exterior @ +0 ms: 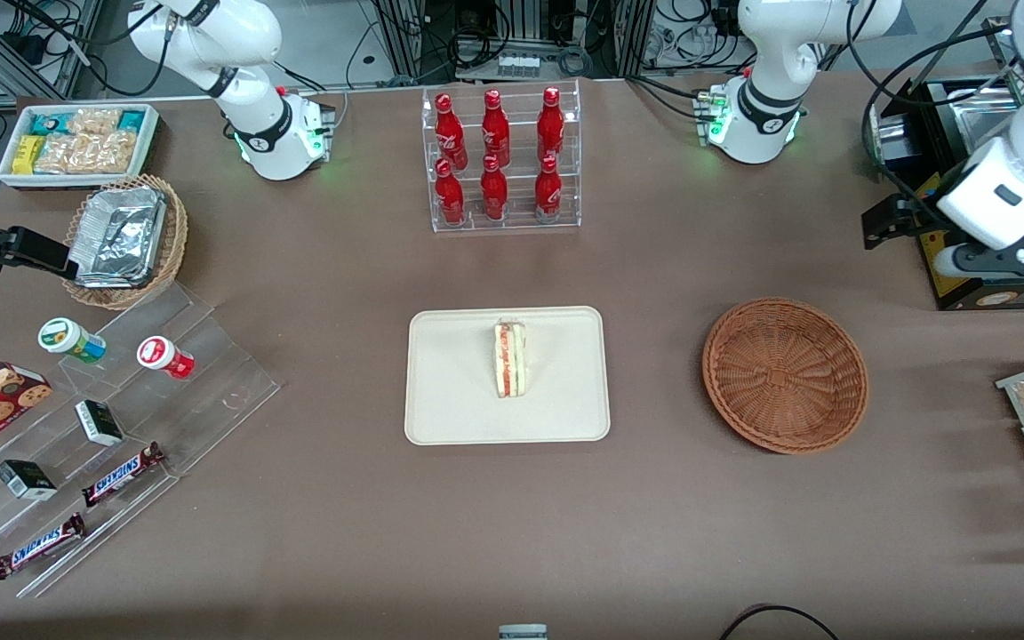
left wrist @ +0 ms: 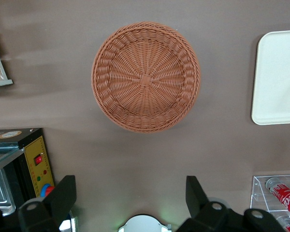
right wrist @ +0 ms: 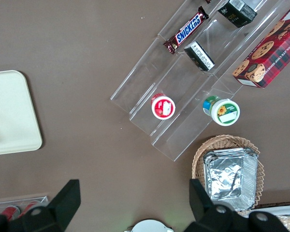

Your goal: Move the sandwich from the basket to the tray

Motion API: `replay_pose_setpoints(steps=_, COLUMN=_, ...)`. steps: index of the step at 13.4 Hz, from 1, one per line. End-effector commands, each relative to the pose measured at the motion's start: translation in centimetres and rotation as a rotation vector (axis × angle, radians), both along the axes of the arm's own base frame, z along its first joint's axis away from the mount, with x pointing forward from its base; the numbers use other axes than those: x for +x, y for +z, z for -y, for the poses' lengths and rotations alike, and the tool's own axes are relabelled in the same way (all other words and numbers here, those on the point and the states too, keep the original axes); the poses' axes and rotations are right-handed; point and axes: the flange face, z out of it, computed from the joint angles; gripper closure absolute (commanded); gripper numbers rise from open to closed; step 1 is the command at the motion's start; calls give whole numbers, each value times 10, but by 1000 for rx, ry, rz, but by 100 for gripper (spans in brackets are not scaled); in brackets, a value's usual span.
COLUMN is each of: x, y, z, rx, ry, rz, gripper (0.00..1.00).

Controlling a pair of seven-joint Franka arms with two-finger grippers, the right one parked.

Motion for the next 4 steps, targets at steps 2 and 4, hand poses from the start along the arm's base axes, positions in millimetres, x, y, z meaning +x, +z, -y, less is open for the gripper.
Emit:
replay_pose_setpoints(steps=2, x=2, y=14, z=-10, rx=-15, ry=4, rz=9, gripper=0)
replay_pose_setpoints(steps=4, x=2, y=14, z=-19, rx=-8, ry=13, rz=-4, gripper=0)
